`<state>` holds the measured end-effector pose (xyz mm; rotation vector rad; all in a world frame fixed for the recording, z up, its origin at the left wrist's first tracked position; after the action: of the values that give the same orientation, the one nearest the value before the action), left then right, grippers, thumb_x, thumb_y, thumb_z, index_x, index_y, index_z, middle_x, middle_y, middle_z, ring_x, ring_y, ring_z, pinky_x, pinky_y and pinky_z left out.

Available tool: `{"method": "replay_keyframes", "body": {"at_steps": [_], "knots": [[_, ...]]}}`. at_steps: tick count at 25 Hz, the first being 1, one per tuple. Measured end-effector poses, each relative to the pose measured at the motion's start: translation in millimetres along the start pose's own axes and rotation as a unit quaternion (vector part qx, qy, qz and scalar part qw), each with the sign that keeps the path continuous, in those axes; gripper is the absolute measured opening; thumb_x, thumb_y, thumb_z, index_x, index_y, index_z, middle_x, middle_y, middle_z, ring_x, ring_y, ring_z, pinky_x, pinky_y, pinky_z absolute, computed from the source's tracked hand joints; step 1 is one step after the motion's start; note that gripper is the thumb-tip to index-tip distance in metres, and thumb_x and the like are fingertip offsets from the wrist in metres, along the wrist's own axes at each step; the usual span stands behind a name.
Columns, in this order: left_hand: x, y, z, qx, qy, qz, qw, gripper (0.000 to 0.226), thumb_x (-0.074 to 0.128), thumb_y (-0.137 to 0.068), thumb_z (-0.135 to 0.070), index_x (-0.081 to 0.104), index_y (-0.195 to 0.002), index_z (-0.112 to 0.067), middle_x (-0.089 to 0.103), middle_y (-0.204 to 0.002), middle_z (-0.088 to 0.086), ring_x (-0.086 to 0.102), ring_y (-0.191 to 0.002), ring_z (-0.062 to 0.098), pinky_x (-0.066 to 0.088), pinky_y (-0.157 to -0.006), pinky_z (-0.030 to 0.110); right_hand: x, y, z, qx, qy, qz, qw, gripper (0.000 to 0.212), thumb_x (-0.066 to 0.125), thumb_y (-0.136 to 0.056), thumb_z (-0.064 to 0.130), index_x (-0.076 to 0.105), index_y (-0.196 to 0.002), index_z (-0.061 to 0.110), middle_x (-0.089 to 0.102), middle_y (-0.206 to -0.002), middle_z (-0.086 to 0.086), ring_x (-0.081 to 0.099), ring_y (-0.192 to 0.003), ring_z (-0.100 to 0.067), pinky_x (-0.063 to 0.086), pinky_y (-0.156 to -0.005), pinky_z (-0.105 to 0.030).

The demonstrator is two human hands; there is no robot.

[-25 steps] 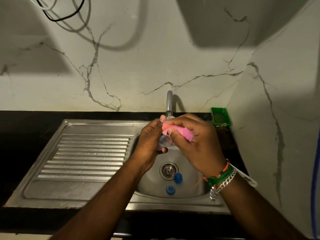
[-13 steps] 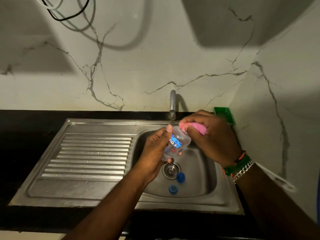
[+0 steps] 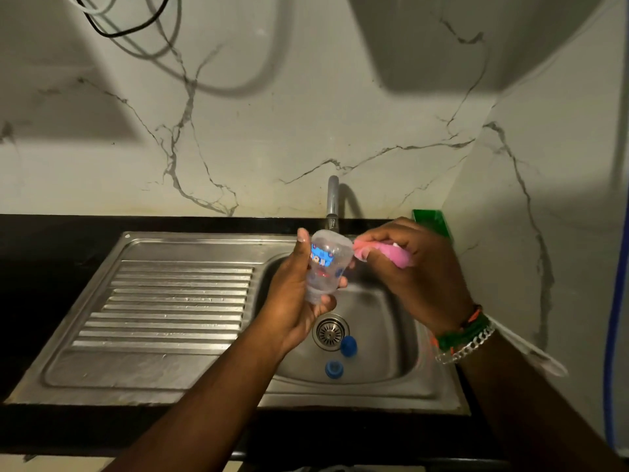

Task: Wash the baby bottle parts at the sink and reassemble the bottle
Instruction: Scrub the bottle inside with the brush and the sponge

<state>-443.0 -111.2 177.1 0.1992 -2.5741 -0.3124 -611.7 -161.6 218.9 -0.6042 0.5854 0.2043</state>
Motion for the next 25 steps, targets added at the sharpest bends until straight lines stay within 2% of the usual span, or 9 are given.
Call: {"method": "replay_keyframes", "body": {"at_steps": [2,5,9,12,14,16,19,21,25], "knots": [[9.1,-0.5,3.8,-0.022,0.052,-0.004,0.998,0.071,0.044,-0.092,-0.070,0.063,-0.125,-0.009,0.070,-0.103,0.016,0.067,-0.082,0.021,0.056,-0.060,0.026,16.9,16.9,6.0,0.012,0.008,-0.054,0.998,0.016,0.069,-0.091,0.022,0.076,-0.105,0.027,0.067,-0.105,0.011,0.065,-0.091,-0.005,0.057,-0.075,-0.038],[13.1,-0.7,11.9,-0.033,0.050,-0.037,0.997,0.081,0.043,-0.089,-0.073,0.059,-0.132,-0.007,0.071,-0.112,0.018,0.071,-0.097,0.029,0.060,-0.078,0.038,33.4,38.7,9.2,-0.058,-0.014,-0.030,0.998,0.020,0.069,-0.088,0.024,0.076,-0.107,0.027,0.063,-0.105,0.014,0.065,-0.092,-0.008,0.055,-0.072,-0.040],[12.4,0.1,21.2,-0.036,-0.007,-0.042,0.998,0.067,0.056,-0.091,-0.065,0.062,-0.134,-0.013,0.073,-0.107,0.008,0.068,-0.090,0.018,0.055,-0.072,0.030,26.3,22.4,-0.2,-0.006,-0.001,-0.073,0.997,0.019,0.069,-0.092,0.022,0.075,-0.109,0.027,0.063,-0.107,0.014,0.062,-0.093,-0.001,0.055,-0.072,-0.035],[9.6,-11.0,9.7,-0.031,0.053,-0.037,0.997,0.073,0.052,-0.091,-0.072,0.061,-0.135,-0.014,0.074,-0.102,0.008,0.072,-0.095,0.022,0.055,-0.087,0.041,36.6,30.6,3.7,-0.064,-0.033,-0.018,0.997,0.020,0.071,-0.091,0.022,0.077,-0.110,0.024,0.065,-0.109,0.012,0.065,-0.096,-0.005,0.056,-0.076,-0.034],[8.9,-15.2,8.3,-0.025,0.068,-0.051,0.996,0.073,0.052,-0.090,-0.072,0.060,-0.132,-0.013,0.071,-0.094,0.004,0.070,-0.081,0.018,0.054,-0.073,0.034,36.1,28.7,-6.1,-0.046,-0.033,-0.017,0.998,0.018,0.072,-0.090,0.023,0.077,-0.106,0.025,0.067,-0.105,0.011,0.066,-0.094,-0.004,0.055,-0.077,-0.036],[12.6,-15.4,14.7,-0.036,0.097,-0.040,0.994,0.066,0.050,-0.092,-0.070,0.059,-0.127,-0.015,0.069,-0.093,0.006,0.066,-0.077,0.015,0.053,-0.062,0.026,34.5,21.9,-14.1,0.019,-0.020,-0.072,0.997,0.017,0.070,-0.090,0.023,0.076,-0.106,0.025,0.068,-0.104,0.011,0.064,-0.092,-0.002,0.055,-0.077,-0.036],[15.1,-18.8,11.8,-0.032,0.192,-0.020,0.981,0.060,0.049,-0.096,-0.063,0.056,-0.126,-0.012,0.069,-0.090,0.010,0.070,-0.079,0.019,0.059,-0.073,0.031,41.8,25.6,-9.4,-0.003,-0.065,-0.070,0.995,0.020,0.073,-0.090,0.015,0.075,-0.109,0.021,0.068,-0.105,0.008,0.066,-0.094,-0.005,0.056,-0.079,-0.034],[12.6,-22.3,8.4,-0.022,0.216,-0.029,0.976,0.053,0.049,-0.097,-0.060,0.058,-0.117,-0.012,0.069,-0.080,0.008,0.069,-0.072,0.019,0.059,-0.070,0.031,44.3,30.3,-9.5,-0.025,-0.070,-0.040,0.996,0.021,0.076,-0.088,0.012,0.076,-0.108,0.020,0.069,-0.104,0.007,0.066,-0.096,-0.006,0.056,-0.080,-0.033],[18.1,-22.5,17.2,-0.035,0.190,-0.023,0.981,0.056,0.057,-0.090,-0.054,0.060,-0.124,-0.009,0.068,-0.112,0.016,0.066,-0.100,0.027,0.048,-0.102,0.040,36.3,20.6,-16.7,0.016,-0.049,-0.105,0.993,0.022,0.071,-0.091,0.014,0.075,-0.111,0.023,0.069,-0.108,0.009,0.066,-0.098,-0.005,0.056,-0.081,-0.036]]}}
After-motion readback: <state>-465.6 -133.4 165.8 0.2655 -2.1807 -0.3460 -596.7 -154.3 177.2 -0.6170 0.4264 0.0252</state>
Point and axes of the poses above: each hand's wrist, its own y-axis away from the middle knuckle, its own x-axis out of the palm, z = x × y, the point moved 2 cm from there along -y, towards the middle knuckle
